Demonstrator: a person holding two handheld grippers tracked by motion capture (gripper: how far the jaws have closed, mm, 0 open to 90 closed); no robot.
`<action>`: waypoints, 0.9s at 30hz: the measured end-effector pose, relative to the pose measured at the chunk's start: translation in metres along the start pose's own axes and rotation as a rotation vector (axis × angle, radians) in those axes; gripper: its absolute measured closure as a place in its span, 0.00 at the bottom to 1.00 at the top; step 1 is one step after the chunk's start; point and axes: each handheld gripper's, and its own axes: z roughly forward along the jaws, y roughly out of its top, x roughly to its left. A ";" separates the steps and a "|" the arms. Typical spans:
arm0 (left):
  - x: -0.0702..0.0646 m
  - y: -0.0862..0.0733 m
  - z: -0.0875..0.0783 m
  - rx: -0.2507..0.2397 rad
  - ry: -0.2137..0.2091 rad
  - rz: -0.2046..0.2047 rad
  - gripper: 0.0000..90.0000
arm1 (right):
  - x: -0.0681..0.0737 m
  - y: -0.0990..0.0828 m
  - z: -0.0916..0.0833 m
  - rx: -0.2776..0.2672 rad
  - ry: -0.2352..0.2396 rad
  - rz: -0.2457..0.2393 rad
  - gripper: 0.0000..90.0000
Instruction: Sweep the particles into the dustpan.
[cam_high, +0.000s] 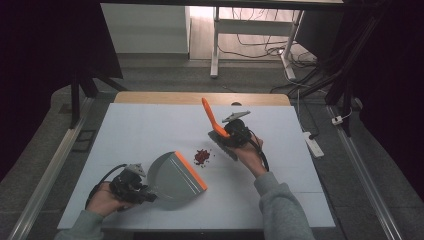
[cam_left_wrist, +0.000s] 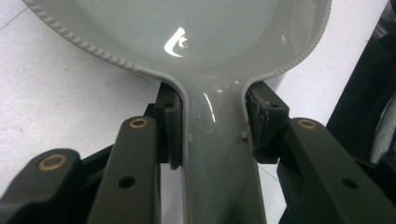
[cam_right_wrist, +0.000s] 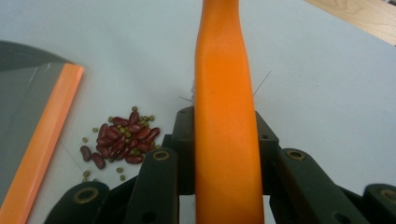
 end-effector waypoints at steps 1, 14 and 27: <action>0.000 0.000 0.000 0.000 0.000 0.001 0.68 | 0.000 0.001 0.001 0.000 -0.001 0.000 0.79; 0.001 0.002 0.003 0.003 -0.007 0.003 0.68 | 0.003 0.004 0.025 0.053 -0.014 -0.020 0.79; 0.003 0.003 0.005 0.001 -0.025 -0.011 0.68 | 0.015 0.006 0.037 0.077 0.003 -0.061 0.79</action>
